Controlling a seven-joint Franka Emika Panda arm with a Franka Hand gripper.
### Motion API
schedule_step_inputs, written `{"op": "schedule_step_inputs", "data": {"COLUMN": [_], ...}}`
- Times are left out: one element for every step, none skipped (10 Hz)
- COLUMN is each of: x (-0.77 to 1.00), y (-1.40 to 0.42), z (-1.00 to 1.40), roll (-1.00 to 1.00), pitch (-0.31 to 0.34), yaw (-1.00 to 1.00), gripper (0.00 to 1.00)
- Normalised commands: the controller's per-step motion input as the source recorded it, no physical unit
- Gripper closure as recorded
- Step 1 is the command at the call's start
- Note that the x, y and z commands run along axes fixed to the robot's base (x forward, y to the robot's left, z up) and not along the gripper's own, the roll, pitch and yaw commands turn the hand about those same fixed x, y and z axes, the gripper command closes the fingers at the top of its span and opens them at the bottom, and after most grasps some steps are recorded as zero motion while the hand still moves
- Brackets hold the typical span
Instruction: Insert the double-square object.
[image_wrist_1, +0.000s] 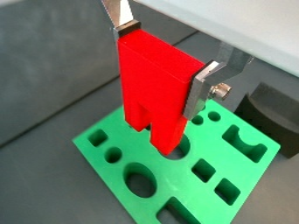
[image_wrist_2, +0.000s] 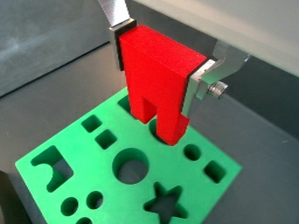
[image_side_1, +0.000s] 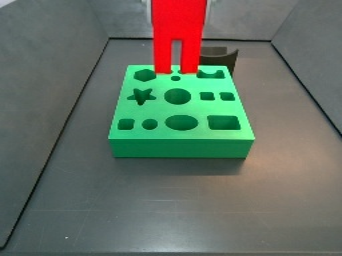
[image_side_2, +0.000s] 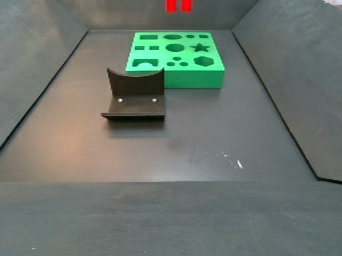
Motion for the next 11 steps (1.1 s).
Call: {"op": "schedule_step_inputs", "data": {"x": [0.41, 0.36, 0.22, 0.19, 0.15, 0.07, 0.06, 0.23, 0.42, 0.54, 0.55], "y": [0.18, 0.15, 0.26, 0.24, 0.26, 0.3, 0.25, 0.17, 0.04, 0.0, 0.0], "z": [-0.71, -0.71, -0.71, -0.61, -0.44, -0.31, -0.26, -0.23, -0.21, -0.22, -0.2], "roll": [0.14, 0.13, 0.11, 0.1, 0.09, 0.06, 0.04, 0.01, 0.0, 0.0, 0.0], "pitch": [-0.124, -0.044, -0.02, 0.0, 0.0, 0.0, 0.0, 0.0, 0.0, 0.0, 0.0], "yaw": [0.05, 0.0, 0.0, 0.0, -0.03, -0.06, -0.08, -0.14, -0.21, -0.21, -0.2], "gripper": [1.0, 1.0, 1.0, 1.0, 1.0, 1.0, 1.0, 1.0, 1.0, 1.0, 1.0]}}
